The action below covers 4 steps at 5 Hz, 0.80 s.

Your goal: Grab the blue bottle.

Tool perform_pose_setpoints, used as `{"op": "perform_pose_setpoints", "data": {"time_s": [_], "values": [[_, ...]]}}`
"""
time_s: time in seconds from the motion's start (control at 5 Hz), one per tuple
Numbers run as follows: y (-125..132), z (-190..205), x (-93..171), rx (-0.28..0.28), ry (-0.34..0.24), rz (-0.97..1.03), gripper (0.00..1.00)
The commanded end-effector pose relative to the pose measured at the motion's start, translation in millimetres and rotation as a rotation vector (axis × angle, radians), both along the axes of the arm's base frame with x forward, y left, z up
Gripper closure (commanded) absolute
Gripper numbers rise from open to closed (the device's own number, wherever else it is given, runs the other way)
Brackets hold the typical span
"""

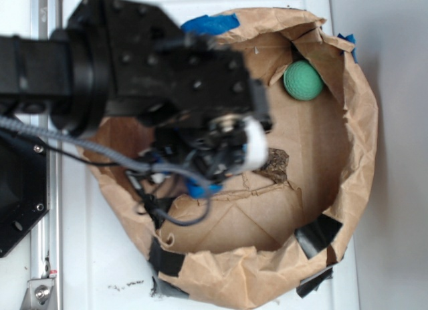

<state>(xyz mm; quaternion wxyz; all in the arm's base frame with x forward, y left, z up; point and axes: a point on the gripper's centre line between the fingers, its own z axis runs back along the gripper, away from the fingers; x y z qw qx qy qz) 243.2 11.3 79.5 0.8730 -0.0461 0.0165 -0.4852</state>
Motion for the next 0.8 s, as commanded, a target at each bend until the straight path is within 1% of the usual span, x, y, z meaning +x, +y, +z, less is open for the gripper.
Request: {"op": "perform_pose_setpoints", "data": {"time_s": [0.0, 0.2, 0.4, 0.6], "values": [[-2, 78, 23, -0.051, -0.175, 0.5, 1.0], [2, 103, 26, -0.062, -0.177, 0.752, 1.0], [2, 112, 31, -0.028, -0.149, 0.953, 1.0], [3, 114, 38, -0.023, -0.141, 1.012, 1.0]]}}
